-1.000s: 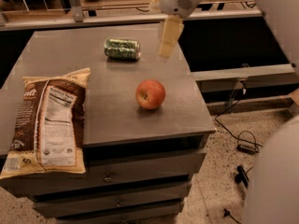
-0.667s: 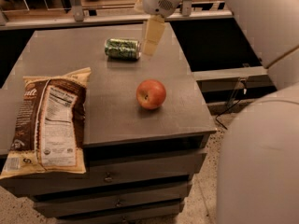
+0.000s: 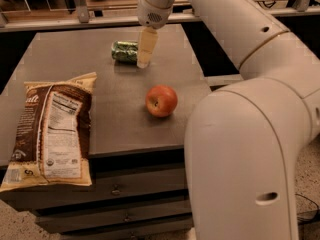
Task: Move green can near brown chip bag
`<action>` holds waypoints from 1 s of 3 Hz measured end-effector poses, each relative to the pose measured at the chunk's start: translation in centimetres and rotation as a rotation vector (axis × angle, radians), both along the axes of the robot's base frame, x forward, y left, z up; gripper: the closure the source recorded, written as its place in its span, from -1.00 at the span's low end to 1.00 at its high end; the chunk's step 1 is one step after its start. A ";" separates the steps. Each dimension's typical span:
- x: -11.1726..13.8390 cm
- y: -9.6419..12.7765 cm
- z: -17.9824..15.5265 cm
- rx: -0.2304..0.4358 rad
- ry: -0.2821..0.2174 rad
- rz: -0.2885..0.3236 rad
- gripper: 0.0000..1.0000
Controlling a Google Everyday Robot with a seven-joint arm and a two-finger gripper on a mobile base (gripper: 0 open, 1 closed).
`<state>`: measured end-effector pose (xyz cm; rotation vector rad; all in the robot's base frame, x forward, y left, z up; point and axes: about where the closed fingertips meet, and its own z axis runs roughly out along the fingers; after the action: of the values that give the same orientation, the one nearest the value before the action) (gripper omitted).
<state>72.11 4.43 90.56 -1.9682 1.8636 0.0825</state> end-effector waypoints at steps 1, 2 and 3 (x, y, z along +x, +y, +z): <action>2.2 0.0 -2.0 -0.018 0.004 -0.055 -1.00; 3.2 0.7 -3.6 -0.017 0.029 -0.073 -0.68; 3.5 1.3 -4.2 0.005 0.051 -0.083 -0.34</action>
Offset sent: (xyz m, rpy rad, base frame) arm 0.0452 0.0102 -0.0457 -0.0163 0.0574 -0.0978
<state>75.63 5.74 86.36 -1.8993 1.9724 0.1134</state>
